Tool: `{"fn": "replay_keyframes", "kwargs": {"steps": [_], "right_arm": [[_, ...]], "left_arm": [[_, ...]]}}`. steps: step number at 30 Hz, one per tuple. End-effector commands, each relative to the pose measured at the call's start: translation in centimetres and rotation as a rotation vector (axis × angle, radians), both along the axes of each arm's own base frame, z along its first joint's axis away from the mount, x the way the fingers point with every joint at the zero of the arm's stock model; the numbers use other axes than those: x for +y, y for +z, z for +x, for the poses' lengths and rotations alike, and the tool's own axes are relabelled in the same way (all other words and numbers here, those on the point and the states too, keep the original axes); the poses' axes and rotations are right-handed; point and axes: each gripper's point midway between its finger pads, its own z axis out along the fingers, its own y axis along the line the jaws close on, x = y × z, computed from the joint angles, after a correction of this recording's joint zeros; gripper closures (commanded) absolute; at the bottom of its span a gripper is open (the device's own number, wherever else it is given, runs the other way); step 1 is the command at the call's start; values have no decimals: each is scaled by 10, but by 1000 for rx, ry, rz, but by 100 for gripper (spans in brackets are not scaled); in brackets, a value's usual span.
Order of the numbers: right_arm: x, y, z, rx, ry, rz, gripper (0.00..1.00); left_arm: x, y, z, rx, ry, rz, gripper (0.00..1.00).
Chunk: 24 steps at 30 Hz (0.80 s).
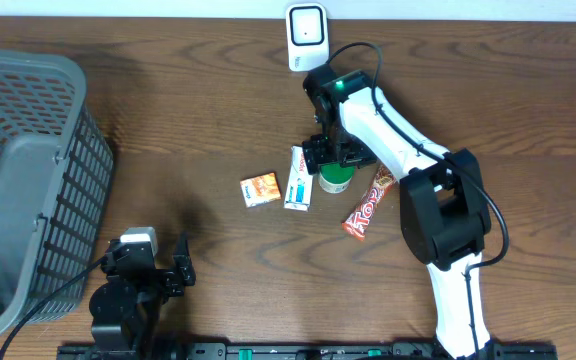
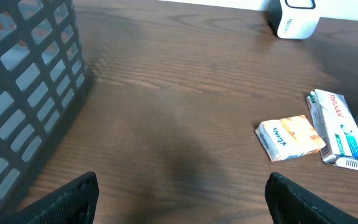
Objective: Scan the item barcode
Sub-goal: 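Lower the right gripper around the jar and close on it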
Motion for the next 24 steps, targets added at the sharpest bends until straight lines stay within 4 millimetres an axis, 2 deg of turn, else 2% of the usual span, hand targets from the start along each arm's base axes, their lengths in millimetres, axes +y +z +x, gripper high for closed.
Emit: {"fn": "replay_keyframes", "kwargs": {"steps": [1,11,19,24], "right_arm": [[6,-3,0,-11,22,-8,1],[8,-7,-1,-18,-15,-16,6],[8,-21,-12,-10,-29,-50,4],[8,-27,-13,-12,-28,-48,9]], "left_arm": [[1,-2,0,4,10,-7,14],[1,-2,0,4,10,-7,14],[1,-2,0,4,10,-7,14],[1,-2,0,4,10,-7,14]]}}
